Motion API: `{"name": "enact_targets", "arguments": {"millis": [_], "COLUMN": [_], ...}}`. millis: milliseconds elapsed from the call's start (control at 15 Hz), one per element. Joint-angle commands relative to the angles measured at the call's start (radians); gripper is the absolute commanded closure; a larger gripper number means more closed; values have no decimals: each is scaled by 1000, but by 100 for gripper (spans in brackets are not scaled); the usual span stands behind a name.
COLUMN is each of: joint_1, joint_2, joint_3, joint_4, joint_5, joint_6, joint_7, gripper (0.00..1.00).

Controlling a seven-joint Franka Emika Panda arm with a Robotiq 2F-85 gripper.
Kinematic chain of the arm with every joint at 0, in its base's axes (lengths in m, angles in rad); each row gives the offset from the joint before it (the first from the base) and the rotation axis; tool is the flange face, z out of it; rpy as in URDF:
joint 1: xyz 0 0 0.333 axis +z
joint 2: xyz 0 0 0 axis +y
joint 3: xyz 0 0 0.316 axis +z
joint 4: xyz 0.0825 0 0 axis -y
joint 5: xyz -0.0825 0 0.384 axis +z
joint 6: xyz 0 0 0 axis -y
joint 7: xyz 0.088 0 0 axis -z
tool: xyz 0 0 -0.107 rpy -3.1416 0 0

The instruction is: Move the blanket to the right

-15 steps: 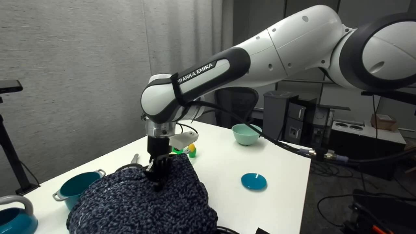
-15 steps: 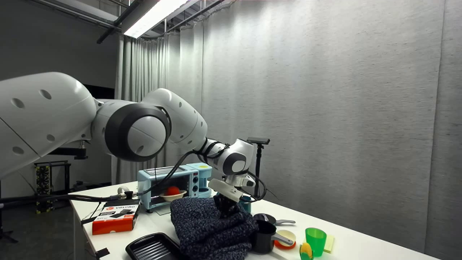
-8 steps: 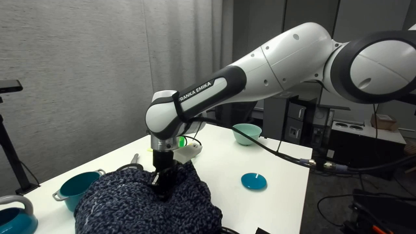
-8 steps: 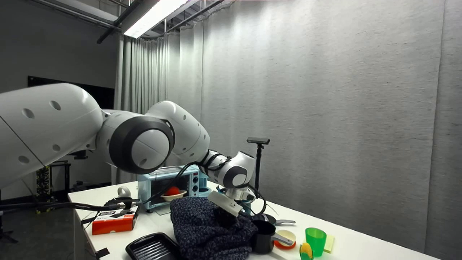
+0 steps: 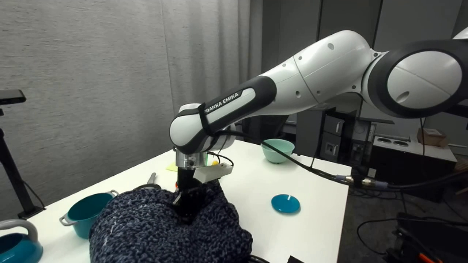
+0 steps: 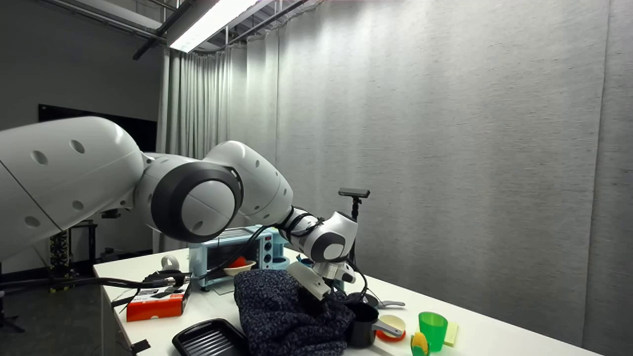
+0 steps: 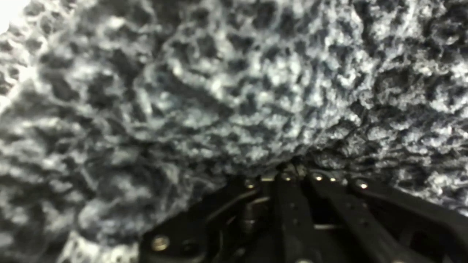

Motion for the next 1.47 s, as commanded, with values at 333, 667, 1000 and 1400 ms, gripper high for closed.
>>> {"name": "enact_targets", "arguments": {"millis": [333, 667, 1000, 1400], "joint_1": [-60, -94, -146, -125], "joint_2": [-86, -164, -200, -186], "joint_3": [-103, -148, -160, -92], "joint_4": [-240, -382, -483, -402], "joint_5": [43, 76, 95, 89], "joint_6": [67, 86, 125, 132], "joint_7": [193, 262, 196, 43], "gripper": [100, 100, 100, 100]}}
